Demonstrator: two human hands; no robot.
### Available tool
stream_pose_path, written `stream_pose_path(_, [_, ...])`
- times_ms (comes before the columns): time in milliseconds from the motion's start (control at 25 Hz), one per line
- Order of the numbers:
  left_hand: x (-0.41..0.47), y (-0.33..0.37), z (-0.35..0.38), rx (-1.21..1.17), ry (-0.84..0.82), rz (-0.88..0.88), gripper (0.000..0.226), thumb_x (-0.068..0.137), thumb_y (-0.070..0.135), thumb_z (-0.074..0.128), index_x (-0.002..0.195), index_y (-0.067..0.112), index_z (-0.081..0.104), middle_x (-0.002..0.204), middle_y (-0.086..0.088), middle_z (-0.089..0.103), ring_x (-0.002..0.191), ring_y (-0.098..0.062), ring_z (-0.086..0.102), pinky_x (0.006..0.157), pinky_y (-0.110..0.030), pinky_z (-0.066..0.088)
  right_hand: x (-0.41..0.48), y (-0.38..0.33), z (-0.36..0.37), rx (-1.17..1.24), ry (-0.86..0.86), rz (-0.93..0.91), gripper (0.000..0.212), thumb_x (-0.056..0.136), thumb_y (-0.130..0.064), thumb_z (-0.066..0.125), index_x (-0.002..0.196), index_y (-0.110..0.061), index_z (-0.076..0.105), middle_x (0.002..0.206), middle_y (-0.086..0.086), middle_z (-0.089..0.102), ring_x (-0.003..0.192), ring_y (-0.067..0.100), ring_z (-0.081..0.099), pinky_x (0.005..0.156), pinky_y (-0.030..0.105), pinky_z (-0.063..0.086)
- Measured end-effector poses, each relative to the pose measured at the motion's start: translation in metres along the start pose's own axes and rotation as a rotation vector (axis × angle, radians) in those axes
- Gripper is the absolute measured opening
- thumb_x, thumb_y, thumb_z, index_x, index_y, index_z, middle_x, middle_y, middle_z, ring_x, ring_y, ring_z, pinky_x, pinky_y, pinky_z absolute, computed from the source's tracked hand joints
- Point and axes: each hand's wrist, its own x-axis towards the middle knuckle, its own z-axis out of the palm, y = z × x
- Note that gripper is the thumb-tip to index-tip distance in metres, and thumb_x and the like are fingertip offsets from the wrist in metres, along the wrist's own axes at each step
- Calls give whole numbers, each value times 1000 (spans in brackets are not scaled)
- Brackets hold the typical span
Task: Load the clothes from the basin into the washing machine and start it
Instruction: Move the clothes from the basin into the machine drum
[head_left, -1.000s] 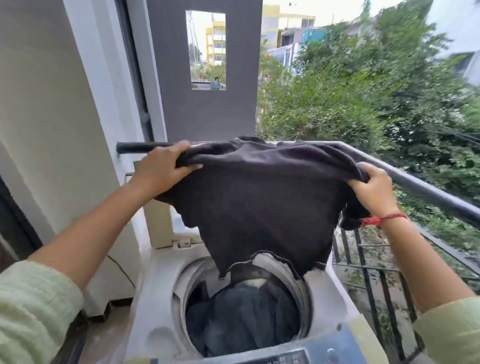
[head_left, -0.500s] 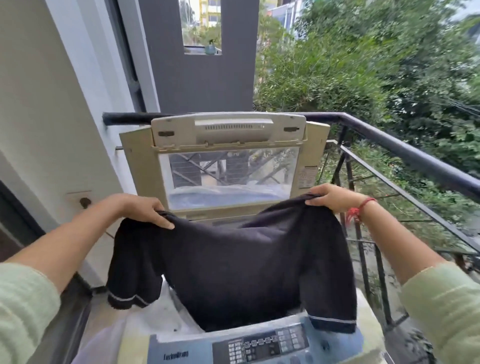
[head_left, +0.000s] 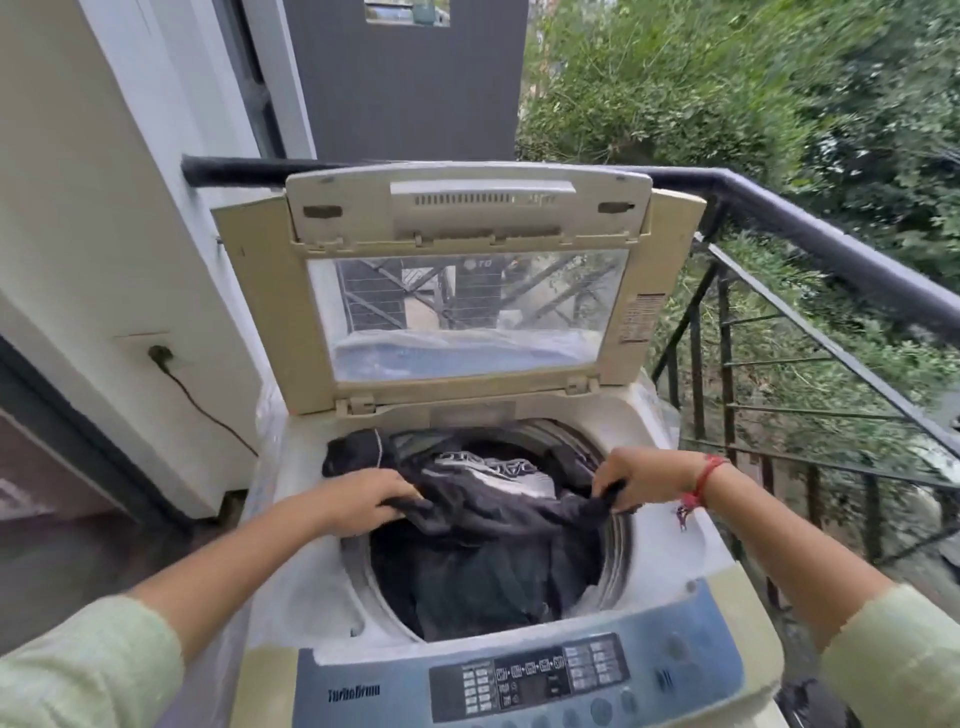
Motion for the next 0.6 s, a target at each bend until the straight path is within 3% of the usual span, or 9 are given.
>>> stream_pose_path(80, [9, 8, 14, 43, -405, -151, 37, 88, 36, 60, 121, 20, 60, 125, 1, 59, 115, -18, 53, 89, -24, 37, 12, -10, 16, -57, -272, 59, 28, 84, -15, 66, 110, -6, 67, 94, -1, 67, 81, 12, 55, 74, 12, 44])
stream_pose_path(160, [20, 14, 15, -32, -619, -186, 43, 82, 44, 67, 118, 20, 64, 125, 4, 60, 111, -14, 54, 95, -23, 40, 26, -13, 20, 76, -365, 115, 32, 86, -21, 66, 116, -12, 66, 102, -9, 67, 93, 14, 63, 89, 20, 49])
stream_pose_path(280, [42, 17, 7, -310, -395, -163, 38, 87, 36, 64, 119, 16, 61, 121, -3, 63, 103, -14, 58, 94, -25, 43, 54, -3, 23, 249, -59, 162, 28, 87, -25, 64, 113, -15, 68, 113, 0, 69, 104, 16, 63, 97, 28, 45])
stream_pose_path(400, [70, 7, 15, -231, -191, -276, 45, 86, 36, 64, 126, 16, 54, 123, -1, 57, 110, -19, 55, 93, -28, 41, 98, 12, 46, 163, 84, 295, 50, 81, -30, 69, 128, -16, 55, 127, 5, 59, 113, 23, 57, 97, 27, 42])
stream_pose_path(480, [89, 0, 36, -88, -280, -337, 53, 82, 36, 68, 126, 10, 54, 123, -7, 57, 109, -25, 56, 92, -31, 44, 133, 14, 77, 29, -58, 393, 90, 71, -33, 78, 145, -21, 29, 148, 14, 33, 128, 32, 44, 104, 34, 39])
stream_pose_path(560, [113, 0, 65, -21, -539, -393, 53, 83, 35, 67, 122, 0, 55, 122, -15, 58, 97, -30, 59, 86, -35, 50, 164, 16, 104, -81, -207, 469, 121, 62, -33, 85, 150, -27, 1, 157, 16, -3, 141, 41, 17, 111, 52, 28])
stream_pose_path(600, [125, 2, 87, 3, -651, -452, 58, 85, 36, 66, 127, -2, 51, 129, -16, 55, 100, -31, 59, 84, -35, 50, 176, 16, 119, -102, -268, 510, 129, 61, -33, 86, 149, -28, -8, 156, 14, -15, 143, 43, 4, 110, 61, 22])
